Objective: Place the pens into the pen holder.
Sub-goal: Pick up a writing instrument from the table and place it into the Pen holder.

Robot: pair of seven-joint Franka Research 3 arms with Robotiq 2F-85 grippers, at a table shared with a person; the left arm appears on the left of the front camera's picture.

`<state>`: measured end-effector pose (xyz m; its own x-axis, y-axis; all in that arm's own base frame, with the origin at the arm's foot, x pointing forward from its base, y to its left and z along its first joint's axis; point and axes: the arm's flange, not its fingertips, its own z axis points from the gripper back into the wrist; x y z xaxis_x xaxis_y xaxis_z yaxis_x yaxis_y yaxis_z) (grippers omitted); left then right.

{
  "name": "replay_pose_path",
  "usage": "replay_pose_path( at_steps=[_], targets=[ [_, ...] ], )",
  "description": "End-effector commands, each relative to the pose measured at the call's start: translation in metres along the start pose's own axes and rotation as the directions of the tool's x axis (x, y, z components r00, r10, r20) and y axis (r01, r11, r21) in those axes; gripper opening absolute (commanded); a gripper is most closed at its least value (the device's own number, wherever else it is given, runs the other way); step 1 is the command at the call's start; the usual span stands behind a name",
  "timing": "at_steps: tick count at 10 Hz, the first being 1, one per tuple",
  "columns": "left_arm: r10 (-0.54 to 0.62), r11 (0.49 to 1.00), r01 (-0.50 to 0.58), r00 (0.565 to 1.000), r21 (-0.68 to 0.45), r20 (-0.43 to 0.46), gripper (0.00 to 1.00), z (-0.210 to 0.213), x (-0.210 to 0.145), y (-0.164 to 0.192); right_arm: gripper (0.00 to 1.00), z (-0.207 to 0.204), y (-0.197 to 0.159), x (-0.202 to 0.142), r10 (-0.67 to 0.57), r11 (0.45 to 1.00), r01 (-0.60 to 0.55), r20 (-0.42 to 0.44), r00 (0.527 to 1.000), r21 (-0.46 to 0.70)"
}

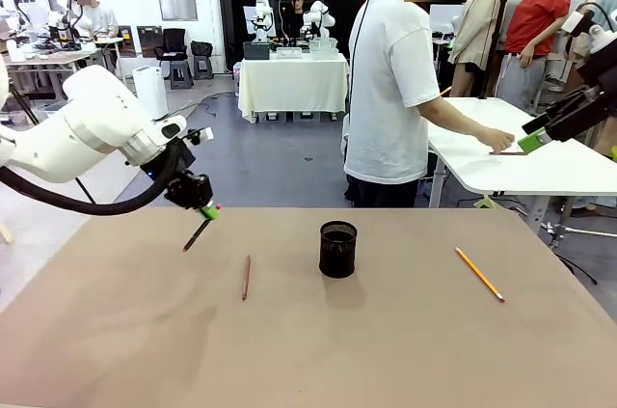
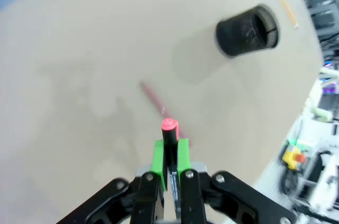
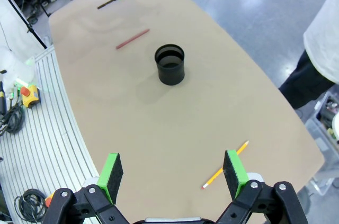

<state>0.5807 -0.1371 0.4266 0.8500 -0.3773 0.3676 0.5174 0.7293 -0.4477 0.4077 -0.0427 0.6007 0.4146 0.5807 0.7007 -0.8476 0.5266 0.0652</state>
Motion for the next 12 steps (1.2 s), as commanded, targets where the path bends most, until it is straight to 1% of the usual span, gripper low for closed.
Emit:
replay_pose_path(
  at_steps=[1,2,4,5,6,7,9,10,11,12],
  targets=[
    [-0.186,0.975,0.197,0.977,-0.105,0.102,0.00,-0.003,-0.012,-0.014,1.00,0.000,0.000,0.001,0.005,1.000,-0.005,0.014,1.000,0.006],
    [-0.231,0.958,0.262,0.946,-0.115,0.226,0.00,0.003,-0.011,-0.021,1.00,0.000,0.000,0.001,0.005,1.000,-0.005,0.014,1.000,0.006],
    [-0.340,0.898,0.405,0.887,-0.171,0.312,0.00,0.015,-0.022,-0.033,1.00,0.000,0.000,0.001,0.005,1.000,-0.005,0.014,1.000,0.006],
    [-0.367,0.869,0.442,0.877,-0.221,0.311,0.00,0.022,-0.027,-0.036,1.00,0.000,0.000,0.001,0.005,1.000,-0.005,0.014,1.000,0.006],
    [-0.340,0.883,0.390,0.915,-0.262,0.215,0.00,0.024,-0.025,-0.035,1.00,0.000,0.000,0.001,0.005,1.000,-0.005,0.014,1.000,0.006],
    [-0.339,0.907,0.395,0.889,-0.144,0.307,0.00,0.016,-0.003,-0.044,1.00,0.000,0.000,0.001,0.005,1.000,-0.005,0.014,1.000,0.006],
    [-0.339,0.907,0.395,0.889,-0.144,0.307,0.00,0.016,-0.003,-0.044,1.00,0.000,0.000,0.001,0.005,1.000,-0.005,0.014,1.000,0.006],
    [-0.345,0.893,0.409,0.891,-0.187,0.296,0.00,0.019,-0.011,-0.043,1.00,0.000,0.000,0.001,0.005,1.000,-0.005,0.014,1.000,0.006],
    [-0.419,0.862,0.500,0.800,-0.090,0.428,0.00,0.015,-0.001,-0.052,1.00,0.000,0.000,0.001,0.005,1.000,-0.005,0.014,1.000,0.006],
    [-0.505,0.782,0.616,0.713,-0.091,0.486,0.00,0.010,0.005,-0.068,1.00,0.000,0.000,0.001,0.005,1.000,-0.005,0.014,1.000,0.006]
  ],
)
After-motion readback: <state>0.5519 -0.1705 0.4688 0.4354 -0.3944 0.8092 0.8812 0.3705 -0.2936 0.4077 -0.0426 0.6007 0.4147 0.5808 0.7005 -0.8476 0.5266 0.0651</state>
